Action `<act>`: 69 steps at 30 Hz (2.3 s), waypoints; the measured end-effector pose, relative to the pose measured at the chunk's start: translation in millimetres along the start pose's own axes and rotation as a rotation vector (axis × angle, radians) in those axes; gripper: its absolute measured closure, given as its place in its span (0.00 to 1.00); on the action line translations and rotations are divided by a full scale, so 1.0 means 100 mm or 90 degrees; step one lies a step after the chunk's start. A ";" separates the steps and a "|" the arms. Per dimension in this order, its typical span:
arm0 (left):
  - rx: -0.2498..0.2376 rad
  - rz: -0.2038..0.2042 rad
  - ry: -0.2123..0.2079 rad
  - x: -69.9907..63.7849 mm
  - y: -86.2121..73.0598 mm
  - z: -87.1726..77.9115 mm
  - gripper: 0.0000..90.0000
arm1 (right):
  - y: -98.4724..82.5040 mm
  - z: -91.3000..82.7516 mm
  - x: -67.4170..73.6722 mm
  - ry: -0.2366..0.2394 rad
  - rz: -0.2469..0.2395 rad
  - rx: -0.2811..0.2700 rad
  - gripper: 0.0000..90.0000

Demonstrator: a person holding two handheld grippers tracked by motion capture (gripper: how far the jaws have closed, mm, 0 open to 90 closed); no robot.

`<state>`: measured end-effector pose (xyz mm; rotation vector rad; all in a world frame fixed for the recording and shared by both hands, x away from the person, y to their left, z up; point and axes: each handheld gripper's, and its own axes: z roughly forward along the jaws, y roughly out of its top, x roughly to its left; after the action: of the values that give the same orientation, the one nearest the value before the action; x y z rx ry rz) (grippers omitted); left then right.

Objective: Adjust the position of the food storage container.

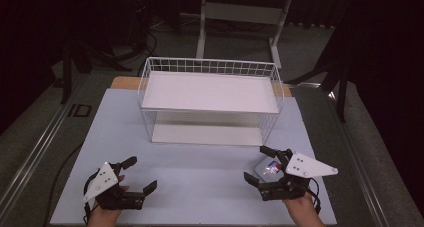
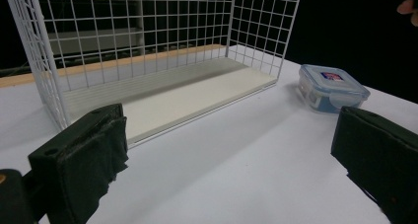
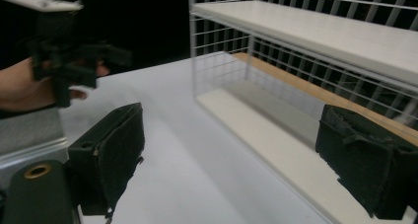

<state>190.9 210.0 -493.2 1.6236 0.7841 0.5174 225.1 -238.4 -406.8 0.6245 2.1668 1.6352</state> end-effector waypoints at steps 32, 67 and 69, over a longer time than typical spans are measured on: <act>0.006 -0.005 -0.018 -0.01 -0.01 0.03 0.02 | -0.71 -0.21 -1.16 -0.208 0.085 0.132 0.58; 0.008 0.006 -0.022 -0.03 0.00 0.05 0.02 | -1.26 -0.40 -1.09 -0.182 0.102 0.250 1.00; 0.009 0.006 -0.022 -0.03 0.00 0.05 0.02 | -1.25 -0.37 -1.06 -0.175 0.100 0.250 1.00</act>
<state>192.7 204.1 -493.7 1.6459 0.7563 0.4897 277.8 -355.6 -515.5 1.0868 2.2862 1.1110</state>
